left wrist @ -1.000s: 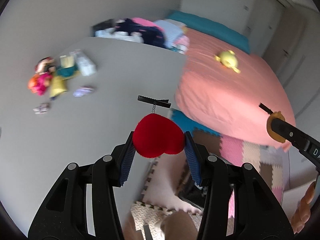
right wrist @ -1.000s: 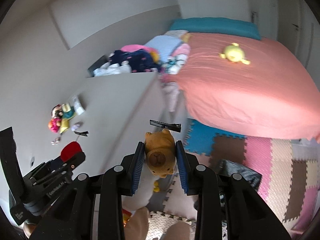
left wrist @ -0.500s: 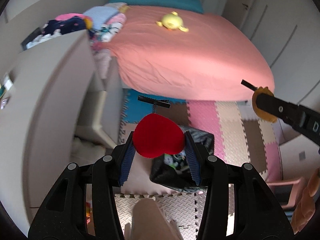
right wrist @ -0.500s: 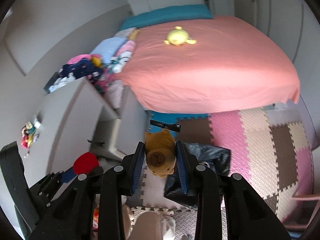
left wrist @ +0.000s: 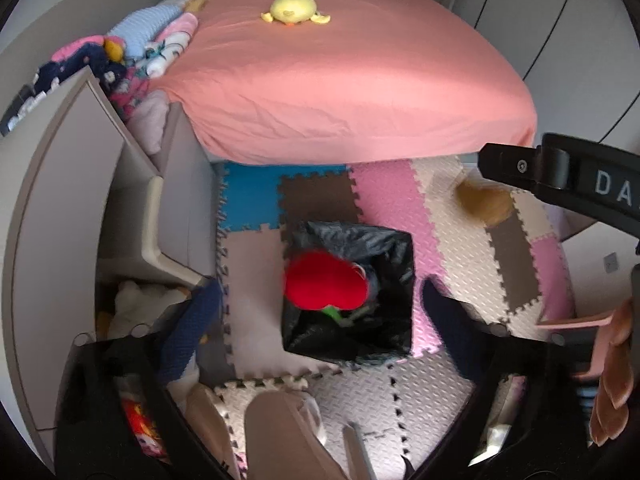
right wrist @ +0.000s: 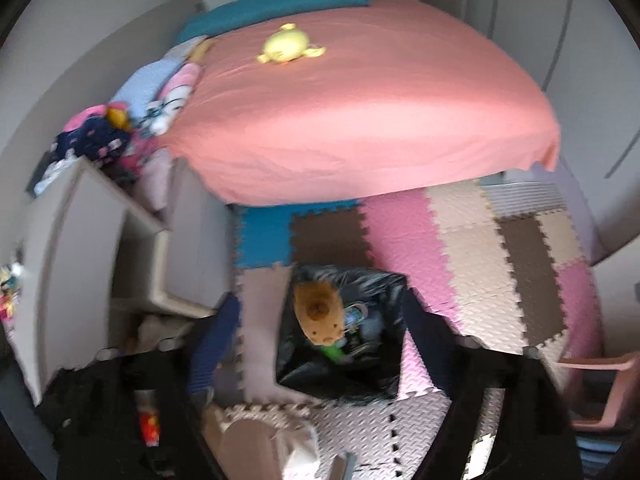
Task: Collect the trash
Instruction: 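Carry bear and red heart to the black bin and release both, then move both open tools back toward the desk toys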
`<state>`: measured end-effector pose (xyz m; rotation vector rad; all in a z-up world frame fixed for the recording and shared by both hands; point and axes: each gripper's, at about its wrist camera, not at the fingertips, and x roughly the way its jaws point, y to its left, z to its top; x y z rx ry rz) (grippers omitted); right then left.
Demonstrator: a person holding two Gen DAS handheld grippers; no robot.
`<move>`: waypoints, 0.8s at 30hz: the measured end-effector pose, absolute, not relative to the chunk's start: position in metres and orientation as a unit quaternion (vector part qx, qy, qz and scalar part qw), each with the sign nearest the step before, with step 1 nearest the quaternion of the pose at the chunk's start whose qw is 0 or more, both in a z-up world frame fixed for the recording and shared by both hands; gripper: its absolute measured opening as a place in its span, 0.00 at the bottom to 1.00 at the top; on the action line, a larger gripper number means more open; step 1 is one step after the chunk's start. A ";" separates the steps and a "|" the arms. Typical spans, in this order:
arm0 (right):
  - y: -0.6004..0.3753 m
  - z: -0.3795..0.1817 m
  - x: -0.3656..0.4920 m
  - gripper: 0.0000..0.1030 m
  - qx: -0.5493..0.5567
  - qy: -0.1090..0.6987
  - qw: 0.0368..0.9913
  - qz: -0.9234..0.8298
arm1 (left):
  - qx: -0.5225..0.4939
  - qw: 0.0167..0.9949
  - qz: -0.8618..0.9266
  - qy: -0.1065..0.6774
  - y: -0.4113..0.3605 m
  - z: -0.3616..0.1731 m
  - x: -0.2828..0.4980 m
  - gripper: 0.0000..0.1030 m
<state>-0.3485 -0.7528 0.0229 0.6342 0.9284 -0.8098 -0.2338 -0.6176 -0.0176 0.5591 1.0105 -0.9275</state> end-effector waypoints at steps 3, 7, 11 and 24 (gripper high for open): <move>-0.759 0.018 -0.356 0.82 0.307 0.419 0.761 -0.387 | 0.269 0.737 -0.420 0.456 -0.619 -0.022 -0.233 0.94; -0.761 0.016 -0.358 0.82 0.318 0.417 0.761 -0.383 | 0.254 0.732 -0.417 0.475 -0.615 -0.026 -0.226 0.94; -0.756 0.019 -0.352 0.82 0.309 0.418 0.766 -0.378 | 0.245 0.734 -0.418 0.477 -0.609 -0.025 -0.220 0.94; -0.719 0.049 -0.315 0.82 0.279 0.411 0.795 -0.347 | 0.202 0.752 -0.415 0.470 -0.572 -0.002 -0.188 0.94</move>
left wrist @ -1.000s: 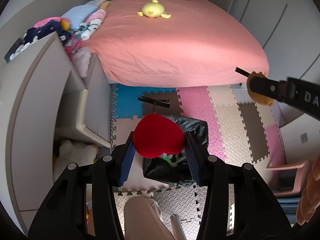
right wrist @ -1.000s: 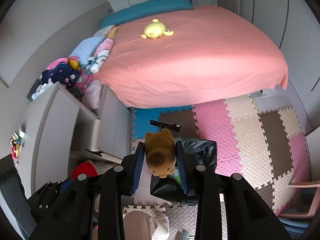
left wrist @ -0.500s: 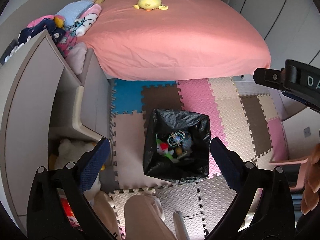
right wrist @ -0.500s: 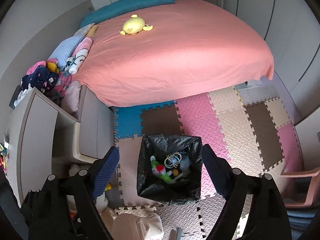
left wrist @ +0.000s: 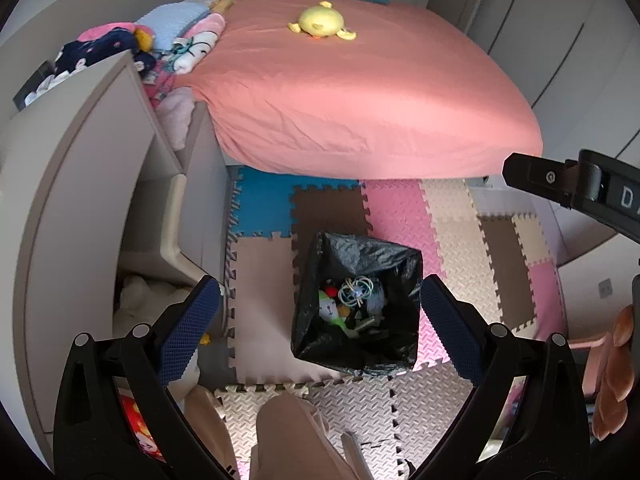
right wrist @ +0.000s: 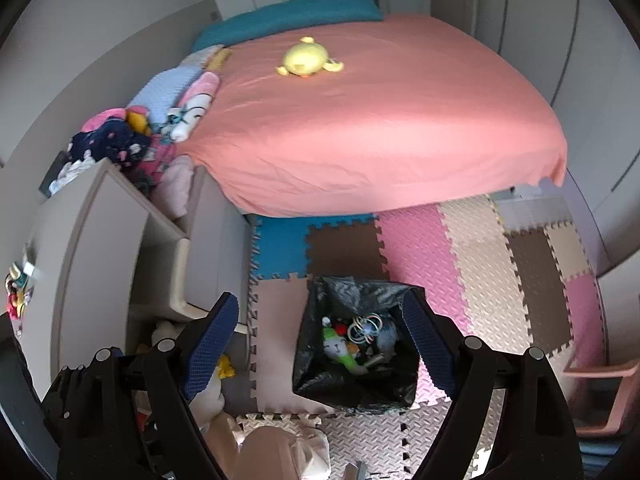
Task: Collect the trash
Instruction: 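Move both open tools back toward the desk toys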
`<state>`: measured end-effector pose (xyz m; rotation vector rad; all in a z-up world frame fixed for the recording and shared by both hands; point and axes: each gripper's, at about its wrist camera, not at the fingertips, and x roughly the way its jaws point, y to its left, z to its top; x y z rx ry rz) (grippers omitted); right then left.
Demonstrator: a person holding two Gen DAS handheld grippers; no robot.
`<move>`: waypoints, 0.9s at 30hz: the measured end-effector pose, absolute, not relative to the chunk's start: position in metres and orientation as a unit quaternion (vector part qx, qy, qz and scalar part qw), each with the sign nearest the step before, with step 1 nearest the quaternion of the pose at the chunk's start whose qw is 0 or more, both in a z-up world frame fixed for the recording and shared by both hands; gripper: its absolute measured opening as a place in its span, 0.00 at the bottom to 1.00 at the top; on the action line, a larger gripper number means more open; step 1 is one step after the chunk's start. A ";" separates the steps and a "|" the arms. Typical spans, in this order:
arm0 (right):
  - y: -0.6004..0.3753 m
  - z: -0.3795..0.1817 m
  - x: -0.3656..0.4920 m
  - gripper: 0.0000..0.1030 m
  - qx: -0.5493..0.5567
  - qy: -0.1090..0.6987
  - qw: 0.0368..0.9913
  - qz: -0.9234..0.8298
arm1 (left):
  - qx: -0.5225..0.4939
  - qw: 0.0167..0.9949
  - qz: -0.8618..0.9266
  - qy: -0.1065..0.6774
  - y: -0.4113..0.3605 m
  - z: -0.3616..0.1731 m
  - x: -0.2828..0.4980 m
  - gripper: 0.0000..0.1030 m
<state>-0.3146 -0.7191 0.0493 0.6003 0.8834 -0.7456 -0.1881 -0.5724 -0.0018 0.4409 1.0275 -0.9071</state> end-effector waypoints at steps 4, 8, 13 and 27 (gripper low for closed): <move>-0.699 0.064 -0.295 0.82 0.263 0.406 0.810 -0.331 | 0.180 0.763 -0.408 0.468 -0.552 0.010 -0.170 0.94; -0.674 0.079 -0.272 0.82 0.245 0.402 0.827 -0.308 | 0.161 0.778 -0.395 0.461 -0.526 0.025 -0.148 0.94; -0.642 0.096 -0.239 0.82 0.227 0.397 0.845 -0.277 | 0.149 0.799 -0.371 0.450 -0.492 0.046 -0.123 0.94; -0.527 0.120 -0.127 0.82 0.174 0.410 0.883 -0.147 | 0.076 0.849 -0.266 0.450 -0.363 0.075 -0.030 0.94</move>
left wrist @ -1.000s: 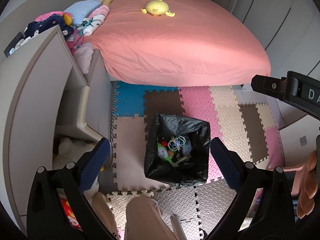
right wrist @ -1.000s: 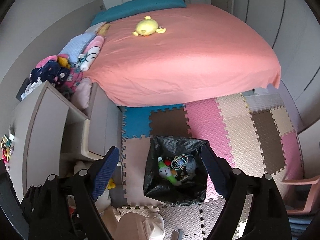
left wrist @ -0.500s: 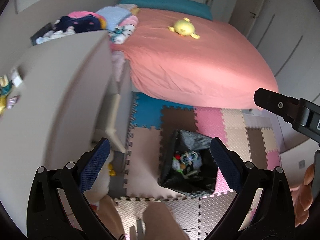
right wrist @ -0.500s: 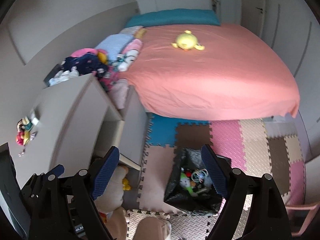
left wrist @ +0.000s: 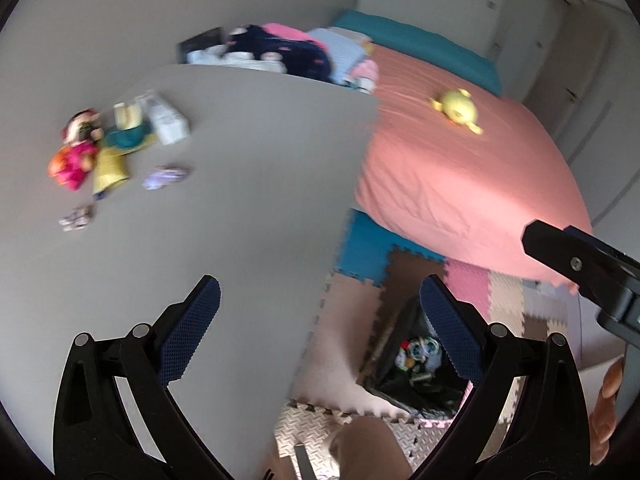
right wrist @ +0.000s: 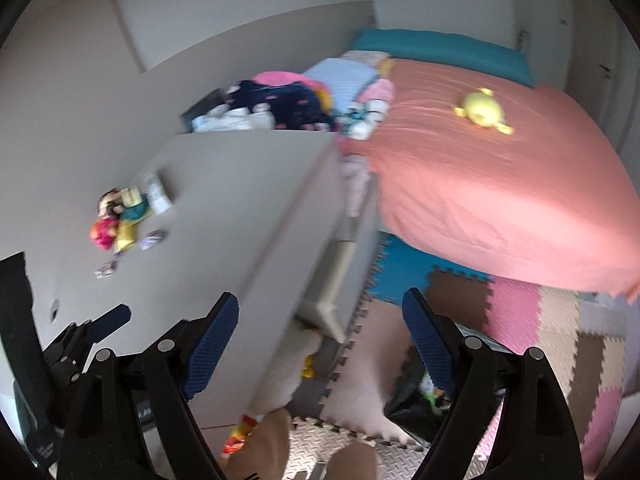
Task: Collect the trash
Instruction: 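Move both open tools back toward the desk toys, then grasp the small grey plush with left tool while right tool grasps lavender cloth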
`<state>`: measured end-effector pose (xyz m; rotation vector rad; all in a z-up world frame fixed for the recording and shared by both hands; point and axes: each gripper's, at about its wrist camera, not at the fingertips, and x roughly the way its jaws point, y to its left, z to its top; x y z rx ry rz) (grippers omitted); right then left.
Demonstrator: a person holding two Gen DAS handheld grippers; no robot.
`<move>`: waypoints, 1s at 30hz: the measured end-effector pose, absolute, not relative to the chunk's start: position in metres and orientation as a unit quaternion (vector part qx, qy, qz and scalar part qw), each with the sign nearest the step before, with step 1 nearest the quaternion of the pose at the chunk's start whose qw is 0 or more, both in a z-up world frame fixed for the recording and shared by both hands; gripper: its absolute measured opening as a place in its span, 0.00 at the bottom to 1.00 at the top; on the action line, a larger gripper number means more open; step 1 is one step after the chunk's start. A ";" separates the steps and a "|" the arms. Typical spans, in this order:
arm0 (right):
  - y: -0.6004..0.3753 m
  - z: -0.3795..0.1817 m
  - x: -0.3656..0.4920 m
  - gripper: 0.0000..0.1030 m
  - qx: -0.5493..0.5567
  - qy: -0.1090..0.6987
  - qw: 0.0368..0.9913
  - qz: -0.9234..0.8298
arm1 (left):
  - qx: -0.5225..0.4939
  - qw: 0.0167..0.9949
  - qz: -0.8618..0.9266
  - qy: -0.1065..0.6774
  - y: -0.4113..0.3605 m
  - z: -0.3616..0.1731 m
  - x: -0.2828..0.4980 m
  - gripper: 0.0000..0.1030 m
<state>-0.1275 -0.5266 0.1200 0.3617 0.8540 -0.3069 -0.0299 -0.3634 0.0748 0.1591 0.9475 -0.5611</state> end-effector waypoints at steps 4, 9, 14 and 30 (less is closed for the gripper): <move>-0.494 0.122 -0.098 0.82 0.156 0.417 0.888 -0.113 | 0.053 0.861 -0.228 0.451 -0.323 0.077 -0.005 0.94; -0.454 0.119 -0.059 0.82 0.135 0.431 0.889 -0.072 | 0.027 0.875 -0.168 0.454 -0.271 0.073 0.027 0.94; -0.421 0.108 -0.018 0.78 0.129 0.448 0.884 -0.039 | 0.022 0.879 -0.124 0.459 -0.228 0.065 0.059 0.84; -0.353 0.064 0.113 0.49 0.097 0.518 0.850 0.002 | -0.035 0.848 -0.071 0.524 -0.171 0.035 0.152 0.51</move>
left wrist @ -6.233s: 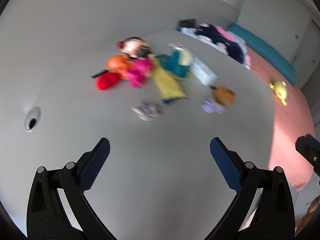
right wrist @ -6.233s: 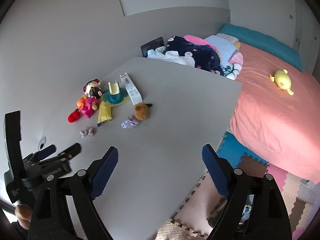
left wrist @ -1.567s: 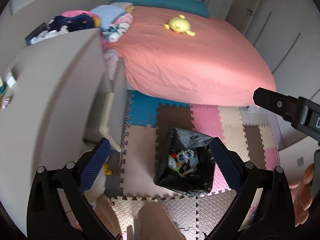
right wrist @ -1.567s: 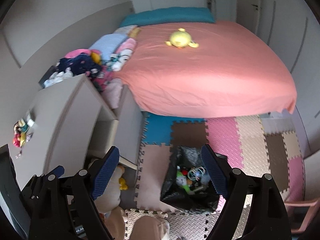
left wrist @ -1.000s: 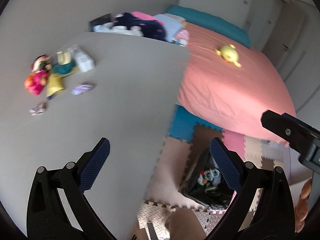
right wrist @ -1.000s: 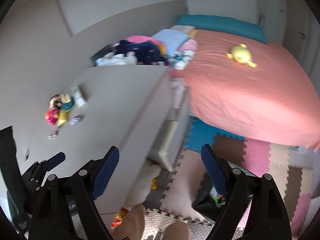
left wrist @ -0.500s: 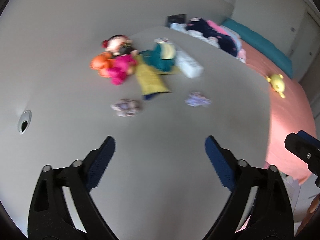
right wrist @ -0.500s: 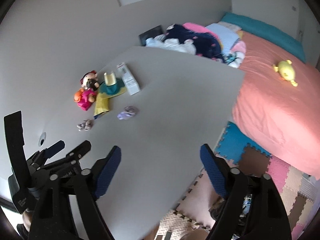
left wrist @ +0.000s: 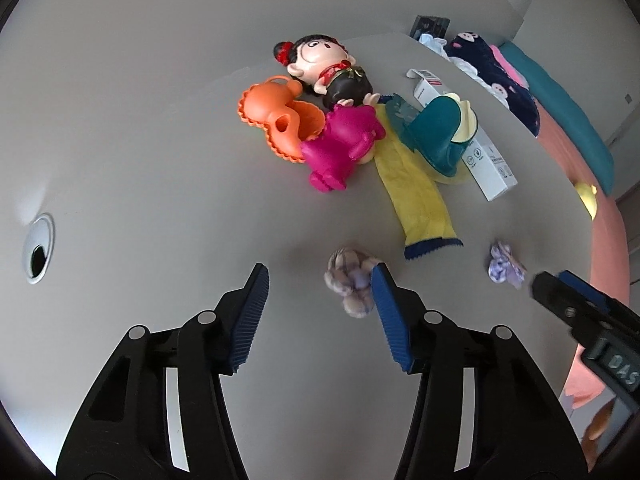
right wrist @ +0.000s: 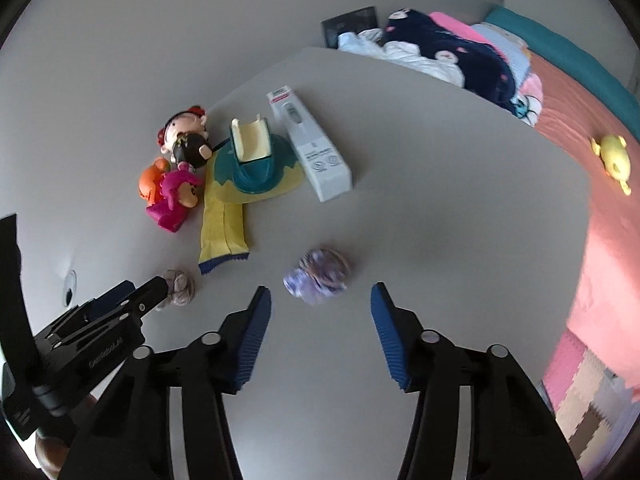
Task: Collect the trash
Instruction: 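Grasp the small grey plush with left tool while right tool grasps lavender cloth, then carry grey plush and lavender cloth to the black bin and open both tools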
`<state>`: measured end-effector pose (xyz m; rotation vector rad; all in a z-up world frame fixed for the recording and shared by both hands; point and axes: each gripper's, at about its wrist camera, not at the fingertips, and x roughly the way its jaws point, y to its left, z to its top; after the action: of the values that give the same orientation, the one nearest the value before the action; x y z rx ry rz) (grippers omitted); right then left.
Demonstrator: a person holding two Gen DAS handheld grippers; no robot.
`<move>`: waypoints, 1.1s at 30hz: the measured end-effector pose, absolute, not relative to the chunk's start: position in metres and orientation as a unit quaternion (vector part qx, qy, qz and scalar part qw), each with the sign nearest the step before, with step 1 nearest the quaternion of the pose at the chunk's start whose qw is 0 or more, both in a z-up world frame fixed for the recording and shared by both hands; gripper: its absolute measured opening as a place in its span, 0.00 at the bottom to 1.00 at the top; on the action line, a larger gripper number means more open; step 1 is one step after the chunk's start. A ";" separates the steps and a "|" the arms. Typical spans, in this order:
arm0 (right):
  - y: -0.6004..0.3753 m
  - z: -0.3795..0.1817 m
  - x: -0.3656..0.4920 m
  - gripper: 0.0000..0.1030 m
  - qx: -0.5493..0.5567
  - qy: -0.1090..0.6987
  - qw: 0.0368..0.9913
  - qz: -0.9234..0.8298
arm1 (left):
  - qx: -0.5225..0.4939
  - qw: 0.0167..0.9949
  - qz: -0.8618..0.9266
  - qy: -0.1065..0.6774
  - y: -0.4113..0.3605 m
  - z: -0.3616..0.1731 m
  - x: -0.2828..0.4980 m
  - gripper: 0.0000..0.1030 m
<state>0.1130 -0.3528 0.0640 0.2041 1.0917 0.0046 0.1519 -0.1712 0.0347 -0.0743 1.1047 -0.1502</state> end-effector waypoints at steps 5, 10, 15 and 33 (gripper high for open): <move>-0.341 0.050 0.134 0.34 0.064 0.532 0.844 0.002 | -0.019 0.845 -0.076 0.528 -0.185 0.030 0.161 0.45; -0.340 0.042 0.138 0.20 0.056 0.540 0.840 -0.001 | -0.027 0.842 -0.082 0.533 -0.190 0.026 0.162 0.34; -0.347 0.045 0.128 0.16 0.077 0.537 0.840 0.007 | -0.022 0.844 -0.091 0.528 -0.199 0.027 0.158 0.20; -0.423 0.100 0.001 0.16 0.148 0.477 0.867 -0.008 | 0.002 0.858 -0.158 0.489 -0.249 0.067 0.062 0.17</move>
<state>0.0011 -0.4235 0.1000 0.3092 0.9979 -0.0176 0.0617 -0.2487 0.0667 0.0034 1.0277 -0.3329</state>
